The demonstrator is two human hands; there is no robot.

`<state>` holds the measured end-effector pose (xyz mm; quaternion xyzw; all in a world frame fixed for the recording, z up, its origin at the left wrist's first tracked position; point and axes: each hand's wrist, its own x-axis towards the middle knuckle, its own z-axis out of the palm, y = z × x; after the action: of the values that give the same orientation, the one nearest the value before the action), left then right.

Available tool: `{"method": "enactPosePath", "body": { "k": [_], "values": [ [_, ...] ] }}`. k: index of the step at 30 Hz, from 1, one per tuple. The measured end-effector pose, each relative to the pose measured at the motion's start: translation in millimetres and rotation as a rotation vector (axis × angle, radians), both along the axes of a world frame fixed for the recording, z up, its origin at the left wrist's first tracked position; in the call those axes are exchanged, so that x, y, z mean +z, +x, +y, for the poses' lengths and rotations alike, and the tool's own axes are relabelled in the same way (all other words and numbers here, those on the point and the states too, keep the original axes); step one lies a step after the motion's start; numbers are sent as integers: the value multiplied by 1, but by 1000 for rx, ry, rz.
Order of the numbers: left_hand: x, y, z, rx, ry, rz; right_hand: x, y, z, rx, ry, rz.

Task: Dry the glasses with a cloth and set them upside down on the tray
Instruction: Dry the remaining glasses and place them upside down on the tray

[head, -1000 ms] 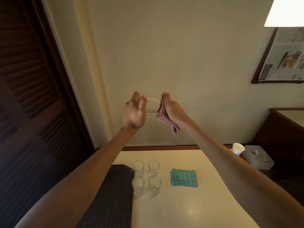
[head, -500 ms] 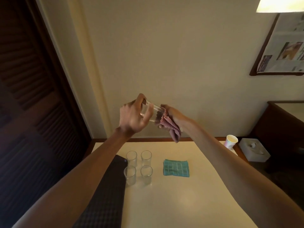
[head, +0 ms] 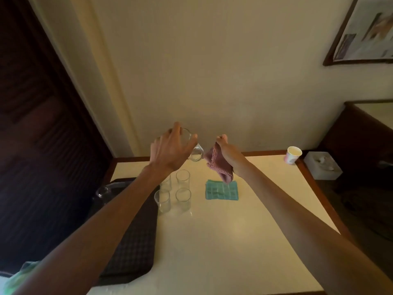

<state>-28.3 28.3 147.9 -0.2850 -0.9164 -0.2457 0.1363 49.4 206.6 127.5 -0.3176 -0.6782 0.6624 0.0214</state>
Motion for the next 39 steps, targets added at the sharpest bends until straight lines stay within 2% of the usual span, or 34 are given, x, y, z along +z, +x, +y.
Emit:
{"method": "enactPosePath", "body": {
  "k": [6,9,14,19,26,31,37,39],
  "values": [
    [-57,29,5,-39,34,-142,-66,28,21,-27,-133,-42],
    [-88,41,7,-12,-47,-210,-92,44,22,-85,-147,-145],
    [-146,62,9,-40,-166,-325,-141,69,25,-218,-178,-187],
    [-198,80,10,-59,-260,-439,-189,78,33,-248,-194,-211],
    [-243,90,16,-109,-430,-562,-208,79,34,-319,-291,-181],
    [-257,95,21,-128,-432,-543,-213,82,36,-316,-378,-164],
    [-243,85,28,-138,-652,-565,-192,74,35,-301,-485,-51],
    [-228,72,32,-149,-586,-648,-181,67,34,-279,-511,2]
  ]
}}
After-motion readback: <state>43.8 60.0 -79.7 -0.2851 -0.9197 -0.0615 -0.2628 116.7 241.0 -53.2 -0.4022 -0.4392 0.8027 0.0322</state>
